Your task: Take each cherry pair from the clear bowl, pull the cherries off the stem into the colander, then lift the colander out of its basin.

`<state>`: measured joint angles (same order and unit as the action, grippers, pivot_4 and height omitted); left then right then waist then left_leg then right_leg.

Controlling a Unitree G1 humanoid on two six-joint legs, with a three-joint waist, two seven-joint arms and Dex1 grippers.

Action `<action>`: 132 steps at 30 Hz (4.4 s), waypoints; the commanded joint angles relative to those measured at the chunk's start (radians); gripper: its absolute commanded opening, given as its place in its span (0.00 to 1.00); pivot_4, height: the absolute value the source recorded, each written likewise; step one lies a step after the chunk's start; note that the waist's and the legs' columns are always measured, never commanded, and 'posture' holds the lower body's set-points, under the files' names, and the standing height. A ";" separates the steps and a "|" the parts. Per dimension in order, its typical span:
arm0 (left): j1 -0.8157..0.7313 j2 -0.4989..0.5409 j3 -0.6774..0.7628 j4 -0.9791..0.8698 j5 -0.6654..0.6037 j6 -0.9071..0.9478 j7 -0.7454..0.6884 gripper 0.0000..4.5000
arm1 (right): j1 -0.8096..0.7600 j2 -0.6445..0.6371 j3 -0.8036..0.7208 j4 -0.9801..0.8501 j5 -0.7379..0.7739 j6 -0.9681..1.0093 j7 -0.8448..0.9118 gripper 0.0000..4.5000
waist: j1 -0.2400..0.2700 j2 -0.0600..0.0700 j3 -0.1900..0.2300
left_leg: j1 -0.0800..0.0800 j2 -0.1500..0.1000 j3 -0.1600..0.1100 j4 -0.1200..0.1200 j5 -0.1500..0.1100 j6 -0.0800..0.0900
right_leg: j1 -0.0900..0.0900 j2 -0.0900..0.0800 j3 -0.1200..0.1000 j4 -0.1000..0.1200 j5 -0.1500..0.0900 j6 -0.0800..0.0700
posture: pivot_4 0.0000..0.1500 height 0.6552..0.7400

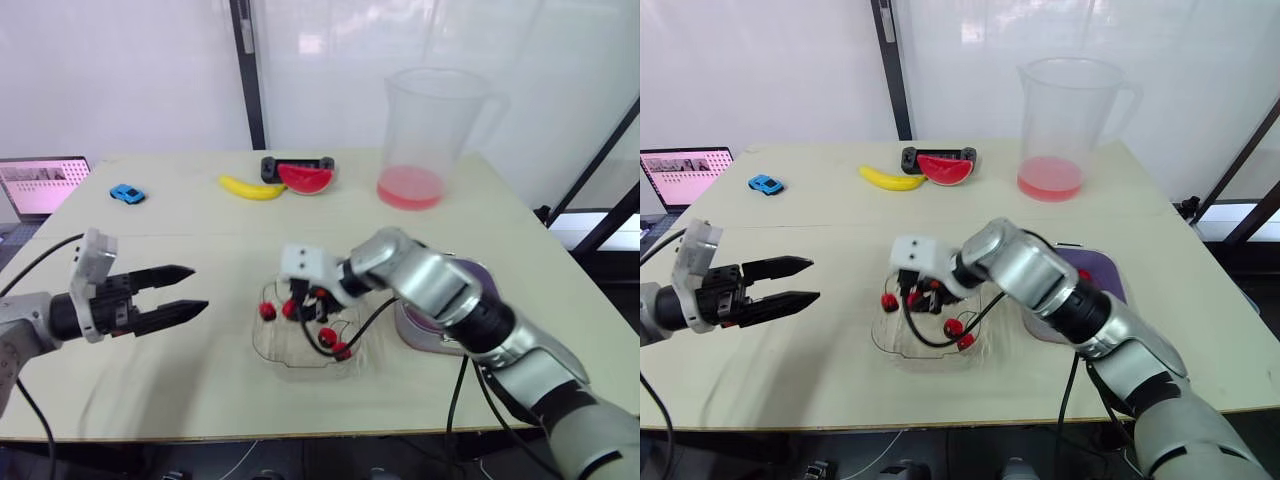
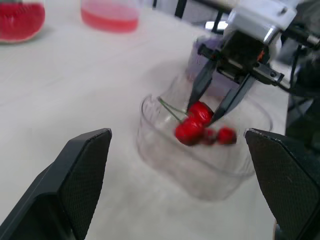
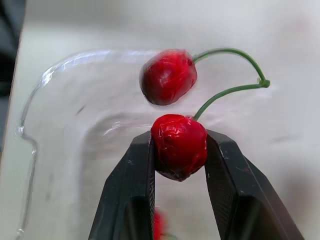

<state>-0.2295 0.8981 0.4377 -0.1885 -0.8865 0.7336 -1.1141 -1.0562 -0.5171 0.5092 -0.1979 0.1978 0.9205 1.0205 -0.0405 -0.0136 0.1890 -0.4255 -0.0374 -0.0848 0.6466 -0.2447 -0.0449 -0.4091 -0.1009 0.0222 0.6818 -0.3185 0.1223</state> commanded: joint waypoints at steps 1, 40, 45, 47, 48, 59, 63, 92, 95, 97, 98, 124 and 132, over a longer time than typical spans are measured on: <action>-0.074 -0.023 0.023 0.006 -0.062 0.022 0.051 1.00 | 0.074 -0.042 -0.115 -0.128 -0.002 -0.152 -0.029 0.31 | -0.001 -0.001 0.000 | 0.000 0.000 0.000 0.000 0.000 0.000 | 0.000 0.000 0.000 0.000 0.000 0.000 | 1.00 1.00; -0.561 -0.325 -0.328 0.110 0.031 0.092 0.200 0.09 | 0.350 -0.092 -0.137 -0.164 -0.677 -0.969 -0.345 0.30 | -0.003 -0.002 -0.001 | 0.001 -0.002 0.000 0.002 0.005 -0.008 | 0.002 0.003 0.001 0.001 0.000 0.000 | 1.00 1.00; -0.546 -0.316 -0.339 0.108 0.051 0.092 0.192 0.01 | 0.353 -0.087 -0.143 -0.162 -0.664 -0.978 -0.328 0.30 | -0.003 -0.002 -0.001 | 0.001 -0.002 0.000 0.002 0.005 -0.008 | 0.002 0.003 0.001 0.001 0.000 0.000 | 1.00 1.00; -0.544 -0.310 -0.339 0.115 0.060 0.087 0.188 0.01 | 0.367 -0.081 -0.161 -0.170 -0.615 -0.968 -0.309 0.30 | -0.003 -0.002 -0.001 | 0.001 -0.002 0.000 0.002 0.005 -0.008 | 0.002 0.003 0.001 0.000 0.000 0.000 | 1.00 1.00; -0.545 -0.310 -0.338 0.118 0.062 0.086 0.187 0.00 | 0.374 -0.078 -0.170 -0.176 -0.595 -0.958 -0.300 0.36 | -0.003 -0.002 -0.001 | 0.001 -0.002 0.000 0.002 0.005 -0.008 | 0.002 0.003 0.001 0.000 0.000 0.000 | 1.00 1.00; -0.567 -0.326 -0.318 0.125 0.048 0.087 0.175 0.00 | 0.332 -0.007 -0.469 -0.311 -0.041 -0.264 -0.134 0.94 | -0.003 -0.002 -0.001 | 0.001 -0.001 0.000 0.002 0.005 -0.008 | 0.003 0.003 0.000 0.000 0.000 0.000 | 1.00 1.00; -0.573 -0.335 -0.332 0.104 0.039 0.098 0.163 0.00 | 0.131 0.026 -0.669 -0.282 0.423 0.208 -0.072 0.94 | -0.004 0.000 0.000 | 0.001 0.000 -0.001 0.002 0.005 -0.008 | 0.002 0.003 0.001 0.001 0.000 0.000 | 1.00 1.00; -0.584 -0.343 -0.301 -0.005 -0.077 0.175 0.219 0.00 | 0.156 -0.061 -0.502 -0.178 0.549 0.224 -0.182 0.55 | -0.003 -0.002 -0.001 | 0.001 -0.001 0.000 0.002 0.002 -0.003 | 0.002 0.002 0.000 0.001 0.000 0.000 | 1.00 1.00; -0.586 -0.343 -0.302 -0.003 -0.081 0.172 0.221 0.00 | 0.157 -0.072 -0.495 -0.169 0.551 0.215 -0.184 0.55 | -0.003 -0.002 -0.001 | 0.001 -0.001 0.000 0.002 0.002 -0.002 | 0.002 0.002 0.000 0.001 0.000 0.000 | 1.00 1.00; -0.580 -0.345 -0.306 -0.009 -0.080 0.167 0.218 0.00 | 0.154 -0.066 -0.497 -0.160 0.553 0.216 -0.193 0.44 | -0.003 -0.002 -0.001 | 0.001 -0.001 0.000 0.002 0.002 -0.002 | 0.002 0.002 0.000 0.000 0.000 0.000 | 1.00 1.00; -0.577 -0.345 -0.307 -0.011 -0.079 0.166 0.217 0.00 | 0.153 -0.065 -0.498 -0.157 0.554 0.216 -0.196 0.38 | -0.003 -0.002 -0.001 | 0.001 -0.001 0.000 0.002 0.002 -0.002 | 0.002 0.002 0.000 0.000 0.000 0.000 | 1.00 1.00; -0.555 -0.347 -0.303 -0.001 -0.066 0.126 0.215 0.00 | 0.252 -0.511 -0.508 -0.001 0.448 0.090 0.014 0.19 | 0.010 -0.002 0.000 | 0.000 -0.002 0.000 0.003 0.000 0.000 | 0.004 0.002 0.000 -0.001 0.000 0.000 | 1.00 1.00; -0.540 -0.350 -0.318 -0.003 -0.047 0.104 0.213 0.00 | 0.402 -0.638 -0.332 0.148 0.136 -0.291 0.146 0.19 | 0.001 -0.002 0.000 | 0.000 -0.002 0.002 0.003 0.000 0.001 | 0.003 0.002 0.001 -0.001 0.000 0.000 | 1.00 1.00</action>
<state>-0.7596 0.5440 0.1052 -0.1673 -0.9342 0.8584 -0.8952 -0.6475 -1.1527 0.1845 -0.0387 0.3648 0.6849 1.1474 -0.0390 -0.0155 0.1885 -0.4251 -0.0388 -0.0832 0.6497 -0.2449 -0.0441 -0.4058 -0.0985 0.0230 0.6805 -0.3185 0.1225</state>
